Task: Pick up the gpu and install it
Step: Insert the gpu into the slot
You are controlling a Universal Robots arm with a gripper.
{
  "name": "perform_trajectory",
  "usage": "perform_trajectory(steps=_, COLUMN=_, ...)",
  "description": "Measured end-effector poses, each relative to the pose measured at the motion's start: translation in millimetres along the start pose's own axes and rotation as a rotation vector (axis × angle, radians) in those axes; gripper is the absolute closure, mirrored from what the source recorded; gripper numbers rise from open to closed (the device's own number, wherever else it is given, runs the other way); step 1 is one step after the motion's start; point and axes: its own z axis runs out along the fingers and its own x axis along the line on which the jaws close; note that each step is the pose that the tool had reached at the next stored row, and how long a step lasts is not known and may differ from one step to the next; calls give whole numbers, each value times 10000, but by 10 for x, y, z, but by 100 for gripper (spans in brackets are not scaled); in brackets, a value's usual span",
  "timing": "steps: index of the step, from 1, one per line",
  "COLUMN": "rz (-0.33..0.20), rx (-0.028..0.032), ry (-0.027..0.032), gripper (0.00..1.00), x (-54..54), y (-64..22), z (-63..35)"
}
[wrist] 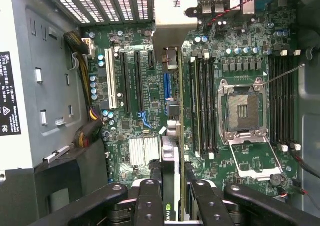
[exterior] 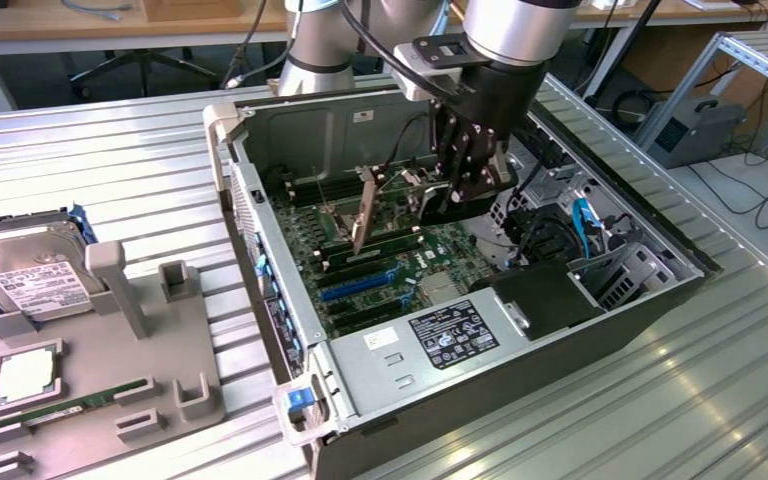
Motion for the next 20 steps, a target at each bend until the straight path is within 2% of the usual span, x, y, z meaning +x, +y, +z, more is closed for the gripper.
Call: perform_trajectory(steps=20, rz=0, rx=0, ry=-1, gripper=73, x=3, y=21, z=112)
